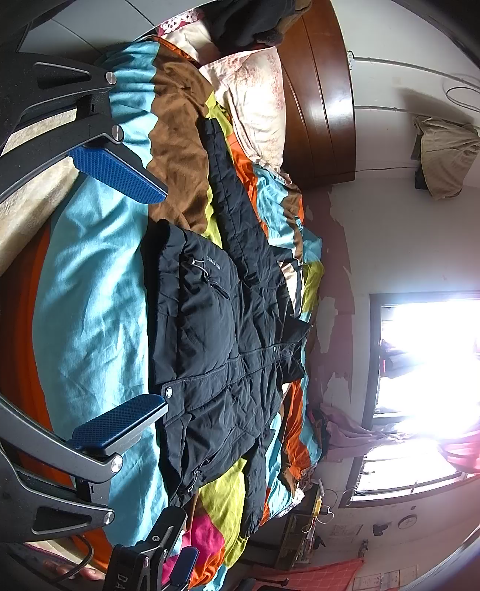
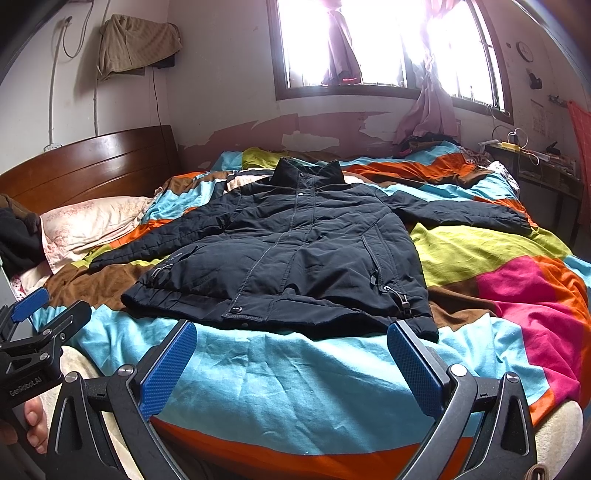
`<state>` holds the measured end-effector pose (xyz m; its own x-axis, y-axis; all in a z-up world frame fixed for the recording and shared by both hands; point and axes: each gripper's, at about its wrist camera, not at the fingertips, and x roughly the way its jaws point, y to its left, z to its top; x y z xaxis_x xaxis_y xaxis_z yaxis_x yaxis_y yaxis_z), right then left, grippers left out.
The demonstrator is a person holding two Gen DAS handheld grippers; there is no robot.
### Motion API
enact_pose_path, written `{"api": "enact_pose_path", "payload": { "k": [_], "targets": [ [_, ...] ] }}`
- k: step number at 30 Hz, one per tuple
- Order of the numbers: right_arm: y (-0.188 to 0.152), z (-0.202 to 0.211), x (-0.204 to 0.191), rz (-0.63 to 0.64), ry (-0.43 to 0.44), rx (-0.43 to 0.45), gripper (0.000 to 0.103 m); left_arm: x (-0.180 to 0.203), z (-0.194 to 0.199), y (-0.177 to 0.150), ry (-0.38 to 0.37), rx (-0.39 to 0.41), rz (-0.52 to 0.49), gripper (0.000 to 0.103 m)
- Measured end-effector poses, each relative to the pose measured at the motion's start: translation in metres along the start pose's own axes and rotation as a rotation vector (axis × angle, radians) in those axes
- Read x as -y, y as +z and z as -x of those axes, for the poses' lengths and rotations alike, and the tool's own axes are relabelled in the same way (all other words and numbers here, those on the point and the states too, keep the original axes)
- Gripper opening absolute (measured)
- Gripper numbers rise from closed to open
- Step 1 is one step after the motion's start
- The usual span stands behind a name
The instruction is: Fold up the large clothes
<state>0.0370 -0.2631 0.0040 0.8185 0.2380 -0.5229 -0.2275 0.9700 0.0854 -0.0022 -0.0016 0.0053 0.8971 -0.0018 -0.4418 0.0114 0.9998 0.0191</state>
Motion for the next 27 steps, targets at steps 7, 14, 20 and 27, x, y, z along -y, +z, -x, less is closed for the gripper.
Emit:
{"api": "enact_pose_path", "payload": {
  "k": [7, 14, 20, 27],
  "targets": [
    [0.000, 0.000, 0.000, 0.000, -0.001, 0.000, 0.103, 0.000, -0.001, 0.006, -0.004, 0.000, 0.004, 0.101],
    [0.001, 0.007, 0.004, -0.005, -0.003, 0.004, 0.103, 0.000, -0.004, 0.012, -0.013, -0.022, 0.004, 0.101],
    [0.017, 0.007, 0.018, -0.033, -0.018, 0.003, 0.103, 0.021, -0.041, 0.029, -0.057, -0.189, -0.030, 0.101],
    [0.055, -0.021, 0.078, -0.025, -0.118, 0.016, 0.103, 0.083, -0.116, 0.100, -0.176, -0.187, -0.071, 0.101]
  ]
}}
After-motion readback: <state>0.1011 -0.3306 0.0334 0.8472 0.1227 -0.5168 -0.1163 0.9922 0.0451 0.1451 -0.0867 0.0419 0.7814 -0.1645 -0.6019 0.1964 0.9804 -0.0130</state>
